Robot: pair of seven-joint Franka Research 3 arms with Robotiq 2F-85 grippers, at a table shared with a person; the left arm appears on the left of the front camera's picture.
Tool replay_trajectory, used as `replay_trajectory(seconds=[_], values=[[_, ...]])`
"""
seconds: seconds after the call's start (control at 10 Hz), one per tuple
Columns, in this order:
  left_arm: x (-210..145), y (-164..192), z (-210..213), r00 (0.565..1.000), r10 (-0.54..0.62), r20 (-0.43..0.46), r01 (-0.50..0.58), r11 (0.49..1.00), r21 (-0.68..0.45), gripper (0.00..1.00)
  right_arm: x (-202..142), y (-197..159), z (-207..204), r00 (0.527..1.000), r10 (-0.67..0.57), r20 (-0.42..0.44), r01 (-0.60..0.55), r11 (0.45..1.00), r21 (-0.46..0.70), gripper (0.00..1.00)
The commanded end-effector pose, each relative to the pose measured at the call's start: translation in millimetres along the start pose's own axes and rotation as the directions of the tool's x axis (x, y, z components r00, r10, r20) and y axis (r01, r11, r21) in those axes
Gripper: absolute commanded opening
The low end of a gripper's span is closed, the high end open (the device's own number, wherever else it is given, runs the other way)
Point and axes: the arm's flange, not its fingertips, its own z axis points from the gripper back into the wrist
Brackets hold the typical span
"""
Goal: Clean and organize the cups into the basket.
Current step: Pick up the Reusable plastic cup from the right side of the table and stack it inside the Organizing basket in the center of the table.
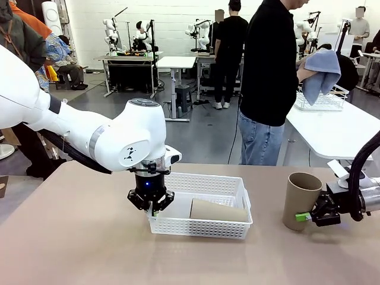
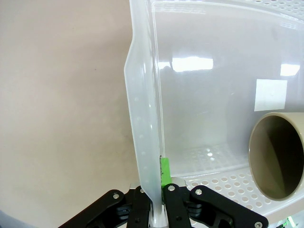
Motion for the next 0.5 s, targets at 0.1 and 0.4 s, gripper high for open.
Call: replay_trajectory(seconds=[0.1, 0.4], values=[[-2, -1, -2, 1.0, -0.001, -0.004, 0.001, 1.0, 0.004, 0.0, 45, 24, 1, 0.998, -0.066, -0.025, 0.064, 0.996, -0.058, 0.08], [-2, -1, -2, 1.0, -0.001, -0.004, 0.001, 1.0, 0.004, 0.0, 136, 68, -4, 0.995, 0.013, -0.095, -0.018, 0.999, -0.049, 0.08]])
